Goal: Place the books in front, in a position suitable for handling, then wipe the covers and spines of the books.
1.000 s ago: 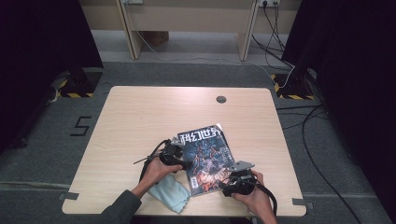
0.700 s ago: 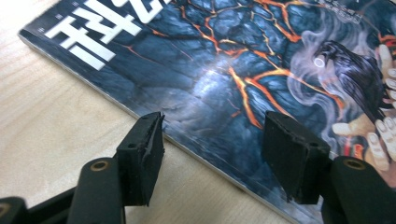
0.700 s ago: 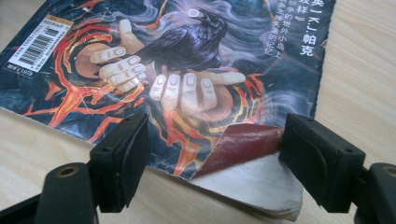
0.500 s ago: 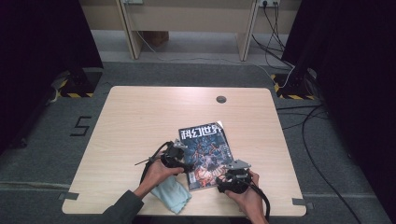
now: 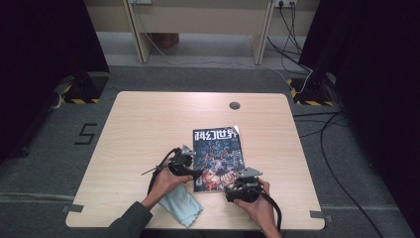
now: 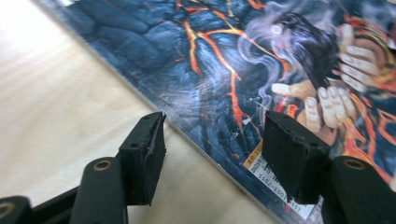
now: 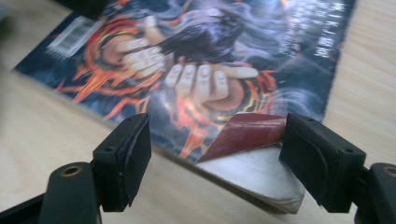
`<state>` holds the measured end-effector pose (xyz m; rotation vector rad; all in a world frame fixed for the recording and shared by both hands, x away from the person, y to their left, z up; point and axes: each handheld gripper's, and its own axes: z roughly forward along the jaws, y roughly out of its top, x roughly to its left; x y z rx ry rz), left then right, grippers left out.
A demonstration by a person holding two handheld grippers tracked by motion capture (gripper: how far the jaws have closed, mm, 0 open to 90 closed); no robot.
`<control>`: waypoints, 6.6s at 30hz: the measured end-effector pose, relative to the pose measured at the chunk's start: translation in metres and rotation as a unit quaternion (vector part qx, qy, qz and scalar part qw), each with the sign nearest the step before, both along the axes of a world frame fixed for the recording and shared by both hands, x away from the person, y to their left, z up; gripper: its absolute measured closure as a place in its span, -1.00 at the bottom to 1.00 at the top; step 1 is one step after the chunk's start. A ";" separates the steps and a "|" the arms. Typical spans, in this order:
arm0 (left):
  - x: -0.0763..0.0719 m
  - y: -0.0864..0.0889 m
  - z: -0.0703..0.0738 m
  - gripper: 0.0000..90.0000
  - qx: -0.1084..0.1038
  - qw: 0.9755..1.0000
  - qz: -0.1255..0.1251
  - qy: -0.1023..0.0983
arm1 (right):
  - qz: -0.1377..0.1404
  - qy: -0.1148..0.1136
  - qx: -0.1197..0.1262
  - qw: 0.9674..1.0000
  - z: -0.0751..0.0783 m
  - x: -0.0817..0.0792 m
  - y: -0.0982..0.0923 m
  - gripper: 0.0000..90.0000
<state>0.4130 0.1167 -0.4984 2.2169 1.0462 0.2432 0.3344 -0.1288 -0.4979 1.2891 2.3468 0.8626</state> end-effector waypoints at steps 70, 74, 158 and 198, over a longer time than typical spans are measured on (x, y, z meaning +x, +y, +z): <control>-0.089 0.158 0.001 -0.47 -0.052 0.991 0.115 -0.034 | 0.140 -0.008 0.074 0.987 0.017 -0.025 0.068 -0.23; -0.090 0.159 0.000 -0.47 -0.047 0.992 0.116 -0.035 | 0.148 -0.007 0.068 0.987 0.014 -0.025 0.075 -0.24; -0.087 0.159 -0.004 -0.47 -0.014 0.993 0.115 -0.035 | 0.233 0.017 0.072 0.970 -0.006 -0.029 0.107 0.70; -0.070 0.082 0.002 -0.46 -0.058 0.994 0.068 -0.062 | 0.075 0.009 0.045 0.996 0.004 0.084 -0.011 0.65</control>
